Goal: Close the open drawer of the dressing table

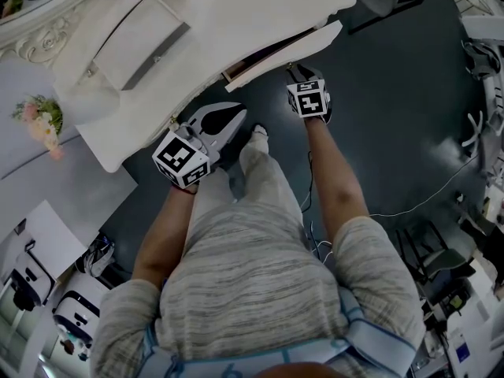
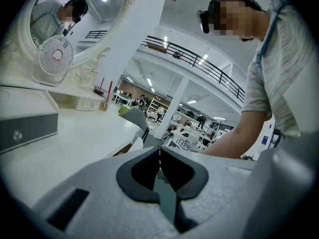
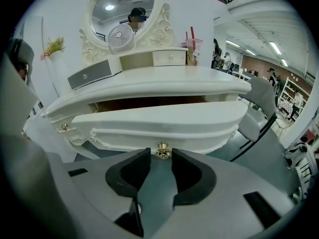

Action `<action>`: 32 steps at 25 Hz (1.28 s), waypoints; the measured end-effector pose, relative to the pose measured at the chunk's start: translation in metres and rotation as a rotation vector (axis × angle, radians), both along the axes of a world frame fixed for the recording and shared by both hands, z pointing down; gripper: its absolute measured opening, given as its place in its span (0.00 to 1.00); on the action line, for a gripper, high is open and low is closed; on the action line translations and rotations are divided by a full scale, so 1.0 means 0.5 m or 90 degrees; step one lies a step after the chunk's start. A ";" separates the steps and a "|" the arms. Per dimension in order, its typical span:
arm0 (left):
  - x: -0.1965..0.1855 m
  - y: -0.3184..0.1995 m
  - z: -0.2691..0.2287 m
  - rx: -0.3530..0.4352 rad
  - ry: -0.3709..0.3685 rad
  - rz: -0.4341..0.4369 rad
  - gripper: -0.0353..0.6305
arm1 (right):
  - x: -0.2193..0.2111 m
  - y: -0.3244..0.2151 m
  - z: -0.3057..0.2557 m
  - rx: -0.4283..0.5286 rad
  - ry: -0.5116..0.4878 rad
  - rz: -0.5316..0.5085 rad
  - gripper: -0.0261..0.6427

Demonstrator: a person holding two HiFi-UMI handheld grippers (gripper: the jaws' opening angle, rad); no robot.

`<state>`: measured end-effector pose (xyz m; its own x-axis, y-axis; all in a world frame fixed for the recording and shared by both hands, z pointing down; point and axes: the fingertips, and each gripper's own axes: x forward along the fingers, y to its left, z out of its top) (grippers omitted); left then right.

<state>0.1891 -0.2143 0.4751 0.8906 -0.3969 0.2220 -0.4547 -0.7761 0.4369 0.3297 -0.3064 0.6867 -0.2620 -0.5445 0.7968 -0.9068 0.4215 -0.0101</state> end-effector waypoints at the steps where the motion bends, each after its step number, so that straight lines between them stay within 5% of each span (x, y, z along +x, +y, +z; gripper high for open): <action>1: -0.001 -0.001 0.000 0.000 0.000 -0.001 0.08 | 0.000 -0.002 0.002 -0.001 0.003 -0.002 0.20; 32: -0.025 -0.040 0.022 -0.008 0.008 -0.022 0.08 | -0.064 -0.118 0.016 0.006 -0.002 -0.008 0.20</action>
